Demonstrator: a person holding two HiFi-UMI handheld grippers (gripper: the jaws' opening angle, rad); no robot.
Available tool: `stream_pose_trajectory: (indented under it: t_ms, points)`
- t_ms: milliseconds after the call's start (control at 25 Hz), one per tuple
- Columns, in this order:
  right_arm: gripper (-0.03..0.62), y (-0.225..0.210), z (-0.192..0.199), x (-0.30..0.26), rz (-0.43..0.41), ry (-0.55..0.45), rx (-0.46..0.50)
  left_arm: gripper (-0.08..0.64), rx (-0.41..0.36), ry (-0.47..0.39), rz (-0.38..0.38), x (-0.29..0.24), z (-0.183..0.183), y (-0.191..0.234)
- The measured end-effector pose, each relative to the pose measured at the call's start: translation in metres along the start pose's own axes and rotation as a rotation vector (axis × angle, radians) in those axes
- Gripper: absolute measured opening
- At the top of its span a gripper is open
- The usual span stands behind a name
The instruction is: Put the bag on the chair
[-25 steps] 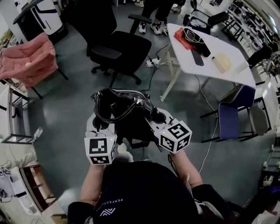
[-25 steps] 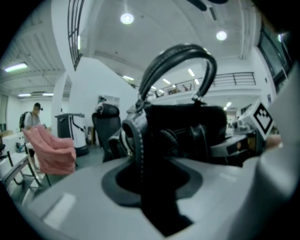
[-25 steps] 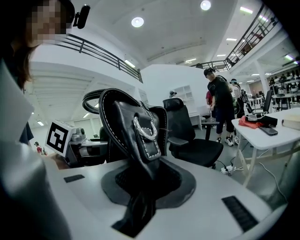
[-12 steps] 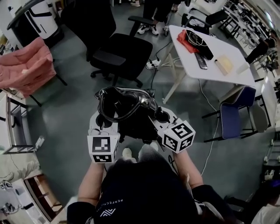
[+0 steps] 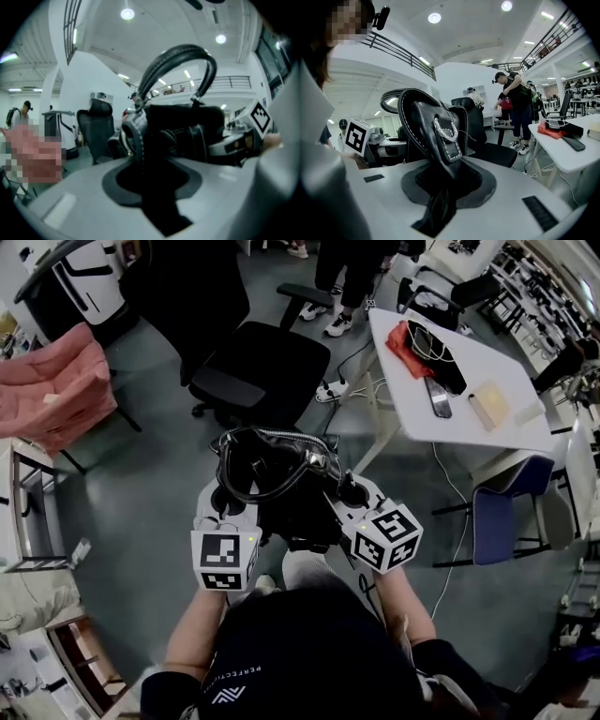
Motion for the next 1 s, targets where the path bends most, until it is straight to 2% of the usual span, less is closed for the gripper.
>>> stream_pose_trajectory:
  t_ms: [600,1000]
  points:
    - [0.063,-0.138,-0.068,-0.041,-0.059,0.033,0.010,0.117,0.059,0.044,-0.052,-0.144,-0.043,-0.014]
    - [0.063,-0.195,-0.104,-0.065,-0.041,0.021,0.044,0.115,0.081,0.023,-0.049,-0.214,-0.064,-0.009]
Point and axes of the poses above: the fingertips, and each gripper's own axes: x backward along the fingers, y to its left, z out of its underside, the point moved 4 cm from there along x, backward along the fingers, and after that the axes turned 7 degrees about -x, right-handed, at the moved point
